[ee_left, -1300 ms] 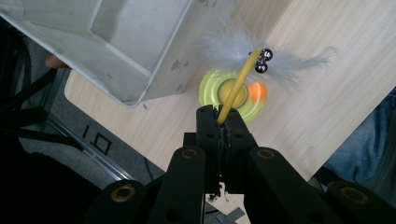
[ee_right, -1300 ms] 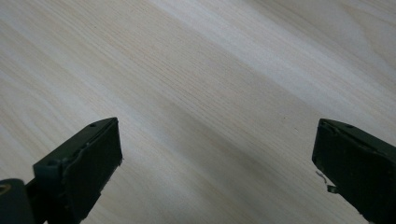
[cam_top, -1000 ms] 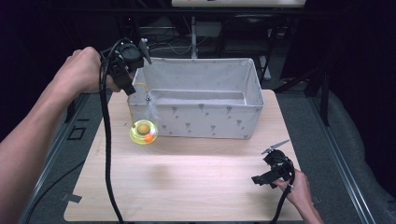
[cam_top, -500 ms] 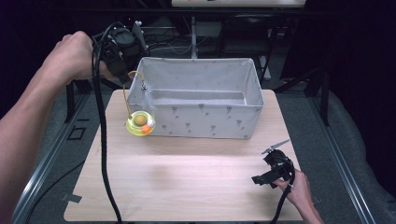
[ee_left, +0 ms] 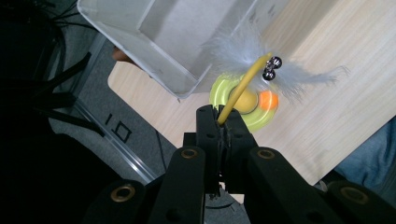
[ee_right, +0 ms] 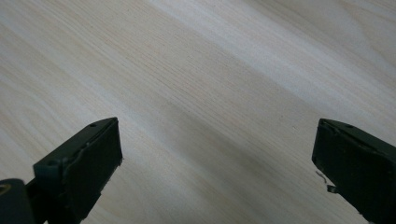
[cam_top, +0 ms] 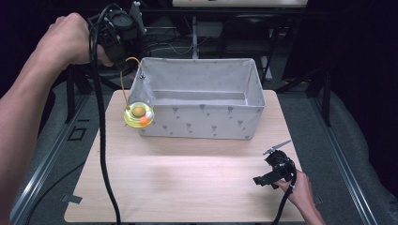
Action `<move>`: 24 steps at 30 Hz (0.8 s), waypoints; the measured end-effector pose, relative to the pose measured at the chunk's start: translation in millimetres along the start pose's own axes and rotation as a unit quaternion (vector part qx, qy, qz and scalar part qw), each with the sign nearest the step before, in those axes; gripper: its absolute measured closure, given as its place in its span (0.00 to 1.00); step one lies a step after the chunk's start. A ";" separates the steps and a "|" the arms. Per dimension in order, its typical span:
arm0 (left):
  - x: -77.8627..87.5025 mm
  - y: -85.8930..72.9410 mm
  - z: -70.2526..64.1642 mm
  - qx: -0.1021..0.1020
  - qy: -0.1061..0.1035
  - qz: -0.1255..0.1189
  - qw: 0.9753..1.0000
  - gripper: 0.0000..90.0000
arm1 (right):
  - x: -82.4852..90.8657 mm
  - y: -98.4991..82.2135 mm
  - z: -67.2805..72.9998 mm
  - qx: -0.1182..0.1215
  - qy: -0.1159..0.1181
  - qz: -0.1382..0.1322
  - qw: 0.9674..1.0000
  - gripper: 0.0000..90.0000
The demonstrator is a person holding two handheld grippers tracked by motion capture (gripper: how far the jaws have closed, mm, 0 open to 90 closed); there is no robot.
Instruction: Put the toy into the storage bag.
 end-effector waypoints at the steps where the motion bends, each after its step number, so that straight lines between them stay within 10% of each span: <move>1: 1.4 1.4 1.0 0.001 0.000 -0.001 1.000 0.98 | -0.1 0.1 0.1 -0.001 0.000 -0.001 1.000 0.01; 24: 25.3 36.7 35.5 0.042 0.044 0.001 0.998 0.98 | 0.3 0.2 0.3 0.001 0.002 -0.002 1.000 0.02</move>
Point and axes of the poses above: each handheld gripper's, and its own axes: x roughly backward along the jaws, y roughly out of its top, z roughly to its left, the point moved 7 cm from there along -x, roughly forward along the jaws, and after that the axes turned 7 degrees about x, right-handed, at the moved point
